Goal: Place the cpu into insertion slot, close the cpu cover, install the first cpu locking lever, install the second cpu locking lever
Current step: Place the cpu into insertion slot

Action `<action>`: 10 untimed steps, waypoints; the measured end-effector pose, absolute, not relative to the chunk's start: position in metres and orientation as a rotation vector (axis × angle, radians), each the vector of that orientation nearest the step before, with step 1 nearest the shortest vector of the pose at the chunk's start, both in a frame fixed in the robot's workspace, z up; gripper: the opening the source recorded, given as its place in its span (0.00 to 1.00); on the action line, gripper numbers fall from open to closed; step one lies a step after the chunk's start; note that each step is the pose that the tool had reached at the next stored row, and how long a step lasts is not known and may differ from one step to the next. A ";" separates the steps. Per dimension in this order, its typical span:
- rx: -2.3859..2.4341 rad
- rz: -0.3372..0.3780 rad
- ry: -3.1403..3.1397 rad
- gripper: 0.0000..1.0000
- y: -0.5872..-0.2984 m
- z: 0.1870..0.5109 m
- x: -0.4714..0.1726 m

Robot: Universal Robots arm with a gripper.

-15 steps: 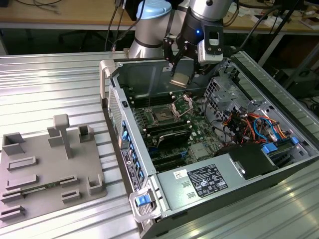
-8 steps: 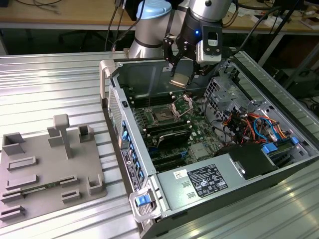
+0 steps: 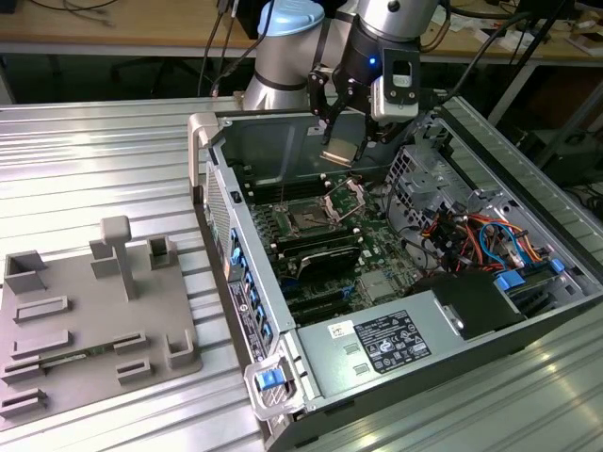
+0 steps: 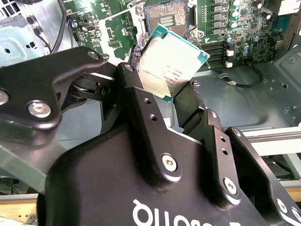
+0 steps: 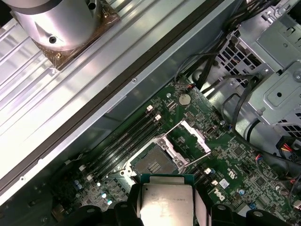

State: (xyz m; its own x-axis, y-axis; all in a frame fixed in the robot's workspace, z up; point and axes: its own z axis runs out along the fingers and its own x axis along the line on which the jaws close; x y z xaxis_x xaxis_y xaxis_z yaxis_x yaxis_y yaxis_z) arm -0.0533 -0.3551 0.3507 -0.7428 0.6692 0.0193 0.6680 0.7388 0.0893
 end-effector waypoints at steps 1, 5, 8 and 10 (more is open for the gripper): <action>1.129 0.141 2.913 0.54 -0.355 0.350 -0.053; 1.220 0.140 2.873 0.54 -0.355 0.350 -0.053; 1.267 0.140 2.851 0.54 -0.355 0.349 -0.053; 1.283 0.140 2.844 0.54 -0.355 0.349 -0.053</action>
